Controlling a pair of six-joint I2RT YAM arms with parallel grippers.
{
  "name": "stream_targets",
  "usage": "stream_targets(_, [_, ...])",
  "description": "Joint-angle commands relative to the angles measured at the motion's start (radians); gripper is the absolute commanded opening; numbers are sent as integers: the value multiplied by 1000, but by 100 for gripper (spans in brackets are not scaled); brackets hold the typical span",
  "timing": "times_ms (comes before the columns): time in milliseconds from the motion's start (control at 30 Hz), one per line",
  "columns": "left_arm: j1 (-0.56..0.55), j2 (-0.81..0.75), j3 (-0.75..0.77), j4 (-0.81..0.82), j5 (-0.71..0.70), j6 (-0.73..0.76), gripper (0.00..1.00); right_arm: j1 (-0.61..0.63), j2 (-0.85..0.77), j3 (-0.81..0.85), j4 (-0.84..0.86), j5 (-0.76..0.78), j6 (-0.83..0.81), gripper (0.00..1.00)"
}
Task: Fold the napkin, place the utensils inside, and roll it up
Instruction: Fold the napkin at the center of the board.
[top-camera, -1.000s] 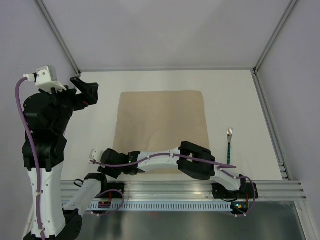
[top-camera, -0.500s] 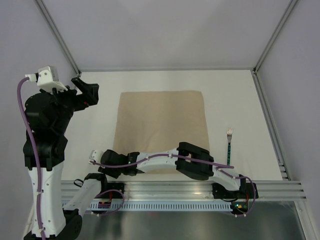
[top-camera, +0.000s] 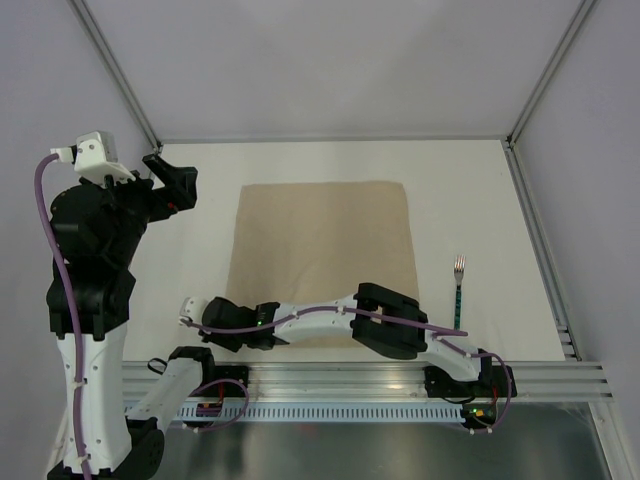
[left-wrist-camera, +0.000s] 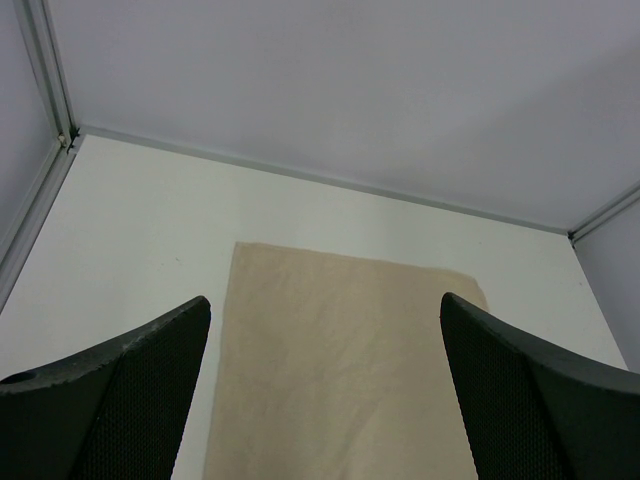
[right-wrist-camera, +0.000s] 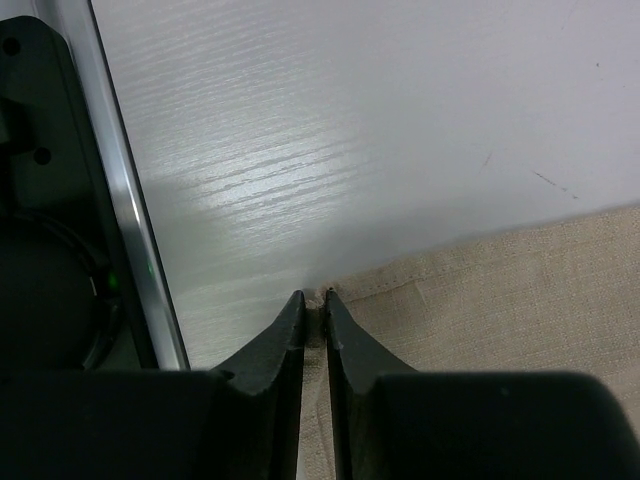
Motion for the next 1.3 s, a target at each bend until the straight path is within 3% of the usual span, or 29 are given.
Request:
stream_targets(0, [5,6,2,-16,-4,36,100,-19,-41,25,-16,19,-4,18])
stream_targets(767, [5,11,-14,16,4,27,100,-107,-230,34,-74,-32,5,4])
stream_targets(1267, [5,12,-100,89,50,8,100,-292,-395,-209,-49,21,-38,0])
